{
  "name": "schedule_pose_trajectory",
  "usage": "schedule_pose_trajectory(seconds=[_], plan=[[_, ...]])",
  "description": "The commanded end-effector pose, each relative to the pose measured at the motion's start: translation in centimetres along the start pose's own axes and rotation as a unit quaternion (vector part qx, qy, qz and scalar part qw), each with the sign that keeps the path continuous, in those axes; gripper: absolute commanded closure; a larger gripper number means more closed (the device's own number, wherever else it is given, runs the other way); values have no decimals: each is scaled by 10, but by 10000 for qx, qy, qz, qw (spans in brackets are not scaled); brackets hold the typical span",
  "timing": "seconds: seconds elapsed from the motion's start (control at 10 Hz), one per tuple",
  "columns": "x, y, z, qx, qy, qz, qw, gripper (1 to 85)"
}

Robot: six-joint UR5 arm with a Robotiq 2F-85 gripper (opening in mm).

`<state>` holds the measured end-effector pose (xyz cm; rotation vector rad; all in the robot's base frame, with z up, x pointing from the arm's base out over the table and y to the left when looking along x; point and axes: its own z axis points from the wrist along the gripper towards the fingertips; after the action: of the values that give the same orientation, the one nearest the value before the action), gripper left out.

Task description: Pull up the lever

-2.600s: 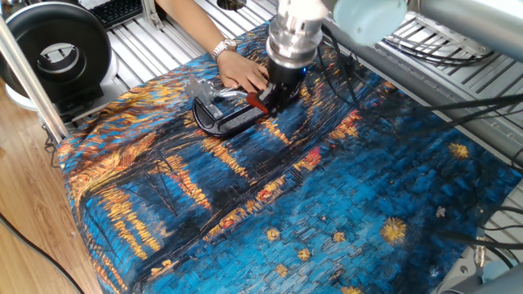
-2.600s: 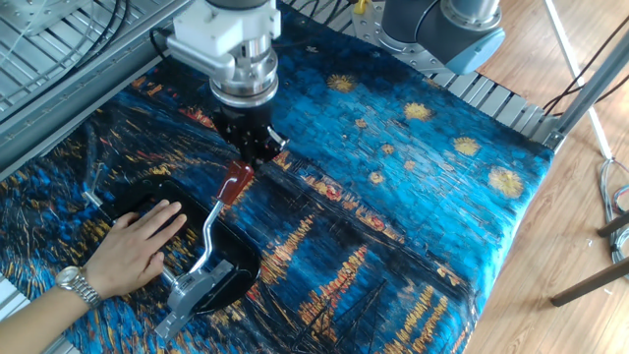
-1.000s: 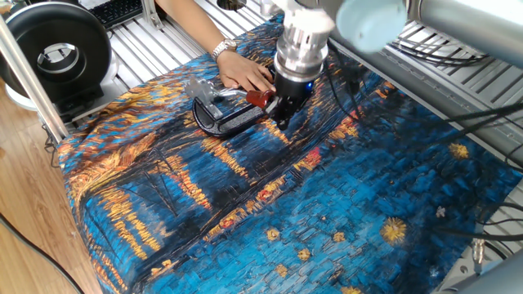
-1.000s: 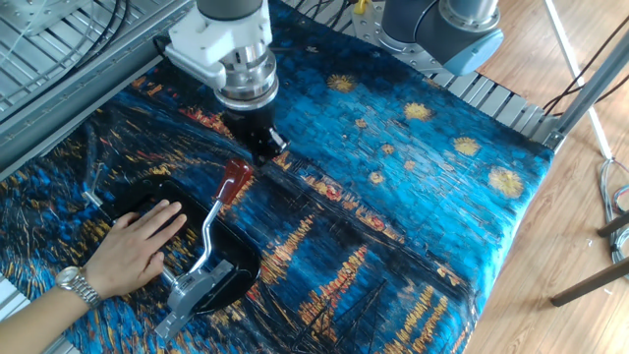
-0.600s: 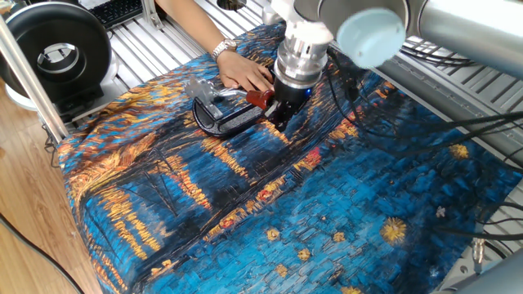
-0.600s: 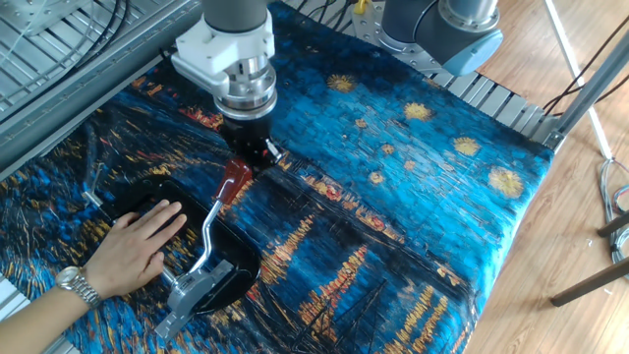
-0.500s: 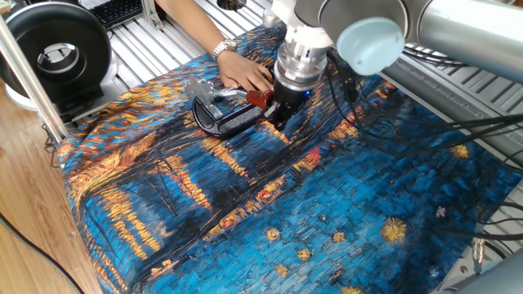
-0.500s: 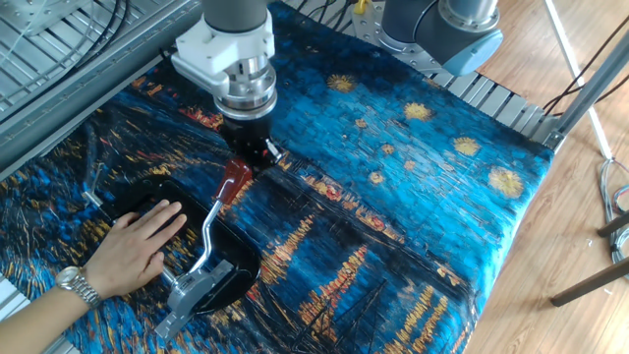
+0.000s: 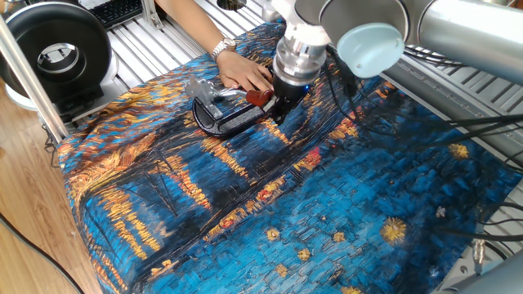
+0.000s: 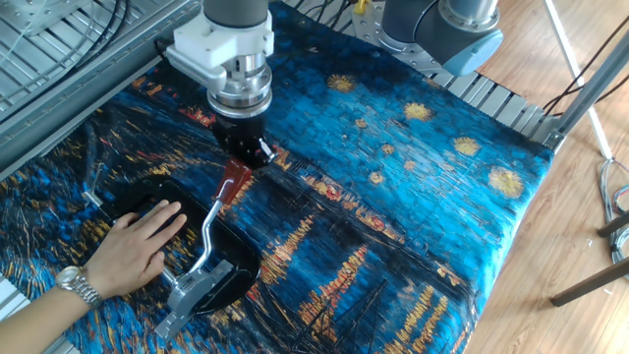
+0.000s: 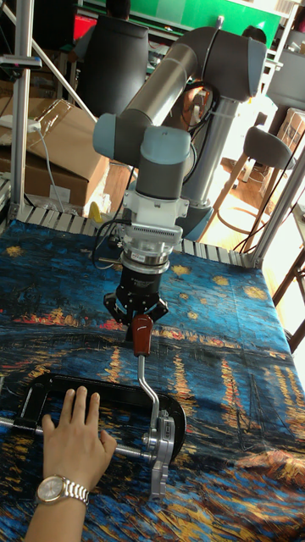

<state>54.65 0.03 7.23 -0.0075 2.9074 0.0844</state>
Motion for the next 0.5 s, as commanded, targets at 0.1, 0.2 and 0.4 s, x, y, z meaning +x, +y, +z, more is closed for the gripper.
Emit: schedule_pose_trajectory(seconds=[0.1,0.2,0.4], plan=[[-30,11,-30,-18,-292,-27,9996,757],[-42,12,-36,-117,-493,-172,9986,747],[-79,13,-52,-362,-1226,-489,9906,710]])
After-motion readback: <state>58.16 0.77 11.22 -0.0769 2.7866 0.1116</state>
